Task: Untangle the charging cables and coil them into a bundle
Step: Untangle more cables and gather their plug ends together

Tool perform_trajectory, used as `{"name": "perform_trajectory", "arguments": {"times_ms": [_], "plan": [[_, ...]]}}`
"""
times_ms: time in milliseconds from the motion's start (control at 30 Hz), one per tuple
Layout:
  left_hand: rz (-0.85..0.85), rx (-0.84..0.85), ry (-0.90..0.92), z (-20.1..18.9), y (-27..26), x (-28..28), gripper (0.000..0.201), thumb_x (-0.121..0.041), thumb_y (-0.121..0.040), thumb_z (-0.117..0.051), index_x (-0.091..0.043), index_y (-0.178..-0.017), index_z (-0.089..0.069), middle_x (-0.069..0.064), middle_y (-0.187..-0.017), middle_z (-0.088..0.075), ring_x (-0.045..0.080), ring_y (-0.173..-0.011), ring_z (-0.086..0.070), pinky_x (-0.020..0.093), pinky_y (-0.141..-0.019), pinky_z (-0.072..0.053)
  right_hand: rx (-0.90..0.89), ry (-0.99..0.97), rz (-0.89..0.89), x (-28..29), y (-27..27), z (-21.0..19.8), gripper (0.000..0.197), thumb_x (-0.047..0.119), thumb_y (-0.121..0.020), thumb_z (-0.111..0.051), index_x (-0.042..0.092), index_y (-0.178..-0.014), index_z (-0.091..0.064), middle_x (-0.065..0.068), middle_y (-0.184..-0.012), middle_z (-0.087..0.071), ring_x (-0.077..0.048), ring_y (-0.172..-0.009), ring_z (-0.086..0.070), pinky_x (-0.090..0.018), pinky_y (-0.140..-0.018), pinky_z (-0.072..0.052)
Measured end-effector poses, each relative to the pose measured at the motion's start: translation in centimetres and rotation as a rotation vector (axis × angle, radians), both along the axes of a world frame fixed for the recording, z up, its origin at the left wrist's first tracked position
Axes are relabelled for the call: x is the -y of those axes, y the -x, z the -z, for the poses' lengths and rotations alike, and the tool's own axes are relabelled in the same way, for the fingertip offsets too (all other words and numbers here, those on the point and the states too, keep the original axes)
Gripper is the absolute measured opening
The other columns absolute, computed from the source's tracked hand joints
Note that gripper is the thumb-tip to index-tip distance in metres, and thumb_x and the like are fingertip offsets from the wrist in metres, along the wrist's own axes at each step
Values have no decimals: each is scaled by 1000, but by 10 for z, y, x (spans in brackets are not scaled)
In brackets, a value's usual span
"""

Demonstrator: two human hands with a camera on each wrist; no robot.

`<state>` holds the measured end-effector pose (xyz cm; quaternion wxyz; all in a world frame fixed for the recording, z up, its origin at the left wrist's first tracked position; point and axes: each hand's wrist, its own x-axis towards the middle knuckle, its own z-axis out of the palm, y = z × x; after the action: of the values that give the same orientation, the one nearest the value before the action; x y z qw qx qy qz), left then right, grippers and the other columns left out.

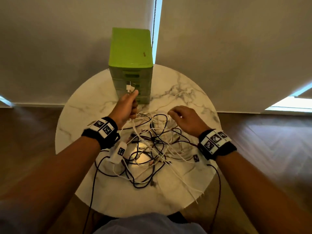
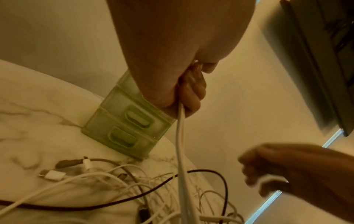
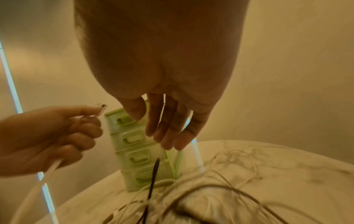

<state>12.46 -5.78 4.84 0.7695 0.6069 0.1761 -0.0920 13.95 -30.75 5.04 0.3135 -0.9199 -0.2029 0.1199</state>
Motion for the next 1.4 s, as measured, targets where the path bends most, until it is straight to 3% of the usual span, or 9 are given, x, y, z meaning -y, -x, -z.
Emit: {"name": "perform_trajectory", "arguments": {"times_ms": [100,267,567,700,900,1067,1200,1267,1400], "plan": [[18,-29,-93,16,-4,8,28,-38,-106,-45,-27,-82,-37,-10,-61,-28,10,-50,-24,25,-49,-23,-124,40,14,-18,-65,20,27,23,-102,-51,7,-107,-71,-14,-105,-72,-31,-98,-66,-47,-90,-51],[-53,-62,-147,33,-7,19,29,-36,-106,-48,-25,-80,-42,-9,-60,-35,9,-51,-31,26,-49,-28,-284,419,-146,-47,-124,79,30,17,-101,-48,10,-127,-60,-16,-135,-60,-35,-123,-56,-34,-98,-44],[-107,-107,-217,44,-9,19,31,-38,-105,-49,-22,-80,-41,-8,-61,-36,9,-52,-33,23,-48,-31,-204,666,-276,-55,-137,135,34,34,-101,-47,12,-127,-54,-20,-130,-52,-40,-124,-48,-44,-98,-40],[-105,-102,-202,43,-13,22,31,-36,-105,-49,-21,-81,-40,-8,-61,-34,8,-50,-30,21,-46,-30,-312,499,-281,-42,-146,113,24,23,-101,-50,4,-113,-57,-24,-120,-63,-39,-110,-60,-42,-92,-47],[-98,-81,-152,35,-15,29,24,-28,-106,-49,-20,-83,-46,-5,-64,-36,8,-51,-33,24,-50,-30,-275,136,55,-22,-145,21,28,28,-96,-49,2,-89,-54,-17,-79,-65,-31,-68,-66,-38,-71,-51],[-68,-33,-63,31,-9,38,21,-25,-106,-49,-20,-86,-50,-10,-60,-36,7,-50,-32,26,-50,-29,-285,-62,87,-16,-93,-33,25,28,-92,-51,5,-84,-57,-15,-94,-61,-23,-66,-61,-37,-56,-60],[-23,2,-54,23,3,45,20,-26,-106,-49,-19,-89,-43,-11,-58,-34,6,-49,-31,25,-49,-28,-267,362,-181,-17,-47,-30,28,39,-95,-51,17,-80,-57,-7,-94,-61,-22,-71,-60,-31,-59,-47],[-2,18,-48,20,12,46,22,-26,-106,-50,-20,-86,-40,-10,-60,-33,7,-50,-30,24,-49,-28,-219,440,-134,-16,-28,-23,27,42,-94,-51,21,-78,-54,-11,-92,-63,-30,-83,-60,-34,-66,-44],[42,30,-60,15,27,44,15,-31,-105,-51,-18,-99,-47,-9,-64,-34,7,-52,-32,22,-50,-31,-86,-42,248,-10,4,-35,21,34,-96,-49,15,-88,-46,-14,-72,-64,-34,-66,-64,-43,-63,-54]]}}
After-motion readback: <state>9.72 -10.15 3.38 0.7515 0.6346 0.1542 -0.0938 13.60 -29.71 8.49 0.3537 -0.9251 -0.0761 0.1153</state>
